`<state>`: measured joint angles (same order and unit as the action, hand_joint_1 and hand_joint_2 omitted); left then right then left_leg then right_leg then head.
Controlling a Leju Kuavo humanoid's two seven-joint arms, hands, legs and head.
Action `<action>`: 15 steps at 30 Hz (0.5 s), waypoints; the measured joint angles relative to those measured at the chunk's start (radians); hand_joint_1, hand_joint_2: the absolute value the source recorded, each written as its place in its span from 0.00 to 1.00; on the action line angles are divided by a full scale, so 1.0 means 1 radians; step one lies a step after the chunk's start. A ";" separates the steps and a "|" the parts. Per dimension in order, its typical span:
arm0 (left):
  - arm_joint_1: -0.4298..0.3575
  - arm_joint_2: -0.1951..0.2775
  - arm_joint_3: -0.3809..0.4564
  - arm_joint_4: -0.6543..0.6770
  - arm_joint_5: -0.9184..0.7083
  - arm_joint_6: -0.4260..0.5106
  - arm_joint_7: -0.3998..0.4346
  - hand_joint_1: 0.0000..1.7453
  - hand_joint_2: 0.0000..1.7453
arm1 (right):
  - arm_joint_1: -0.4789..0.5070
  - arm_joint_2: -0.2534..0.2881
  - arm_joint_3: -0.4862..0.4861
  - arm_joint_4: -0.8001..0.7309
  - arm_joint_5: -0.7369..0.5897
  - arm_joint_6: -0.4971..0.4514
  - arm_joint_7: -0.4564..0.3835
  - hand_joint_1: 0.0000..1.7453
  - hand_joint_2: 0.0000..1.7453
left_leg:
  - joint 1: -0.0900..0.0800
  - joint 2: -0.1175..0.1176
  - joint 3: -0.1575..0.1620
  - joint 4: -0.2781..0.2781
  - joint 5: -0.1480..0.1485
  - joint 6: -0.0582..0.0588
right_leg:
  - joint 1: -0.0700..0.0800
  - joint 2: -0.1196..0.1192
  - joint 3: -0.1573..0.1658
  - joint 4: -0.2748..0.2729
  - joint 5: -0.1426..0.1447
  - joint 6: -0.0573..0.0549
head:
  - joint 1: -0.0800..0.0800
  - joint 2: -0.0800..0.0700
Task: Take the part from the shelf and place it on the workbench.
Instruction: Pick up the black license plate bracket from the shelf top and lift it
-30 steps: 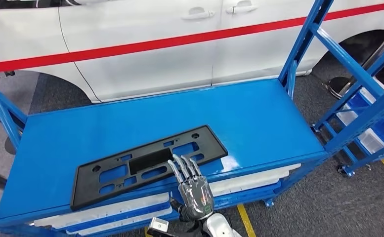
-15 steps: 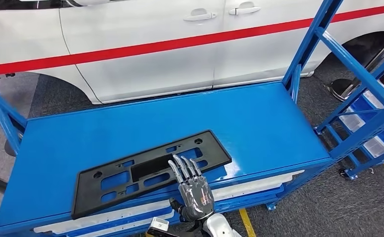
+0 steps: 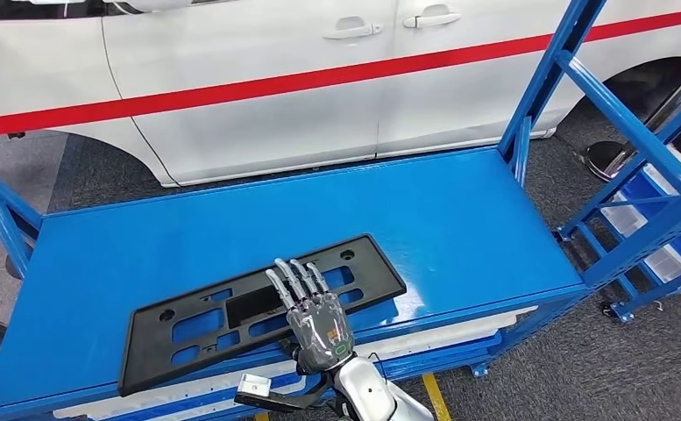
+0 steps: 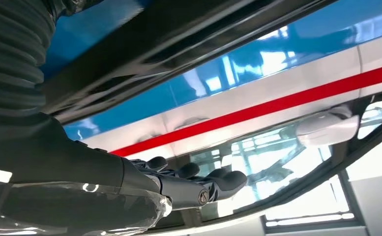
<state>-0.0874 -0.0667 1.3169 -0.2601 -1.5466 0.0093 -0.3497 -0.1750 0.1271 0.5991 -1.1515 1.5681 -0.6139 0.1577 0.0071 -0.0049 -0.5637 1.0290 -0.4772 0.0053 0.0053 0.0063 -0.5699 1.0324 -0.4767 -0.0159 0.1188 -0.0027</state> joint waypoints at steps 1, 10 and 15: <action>0.000 -0.001 -0.004 0.000 0.000 -0.001 0.000 0.00 0.00 | -0.011 0.001 0.008 0.006 0.000 0.003 0.004 0.00 1.00 | 0.002 -0.001 0.000 -0.002 0.003 0.006 | 0.001 0.000 0.000 -0.001 0.000 0.004 | 0.000 0.000; 0.002 -0.012 -0.018 0.005 -0.009 -0.008 0.007 0.00 0.00 | -0.077 0.001 0.056 0.052 0.000 0.069 0.060 0.19 1.00 | 0.009 0.002 0.000 -0.013 0.012 0.030 | -0.011 -0.002 -0.132 0.269 -0.109 0.030 | 0.000 0.000; 0.001 -0.019 -0.032 0.006 -0.009 -0.009 0.016 0.00 0.00 | -0.130 0.001 0.077 0.079 0.000 0.148 0.099 0.49 1.00 | 0.006 -0.001 0.005 -0.012 0.006 0.015 | -0.003 -0.001 -0.019 0.011 0.014 0.013 | 0.000 0.000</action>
<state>-0.0861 -0.0858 1.2845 -0.2538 -1.5560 0.0003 -0.3336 -0.3053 0.1284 0.6766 -1.0726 1.5683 -0.4660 0.2571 0.0132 -0.0059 -0.5589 1.0171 -0.4711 0.0203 0.0018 0.0050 -0.5884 1.0430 -0.4624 -0.0034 0.1191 -0.0027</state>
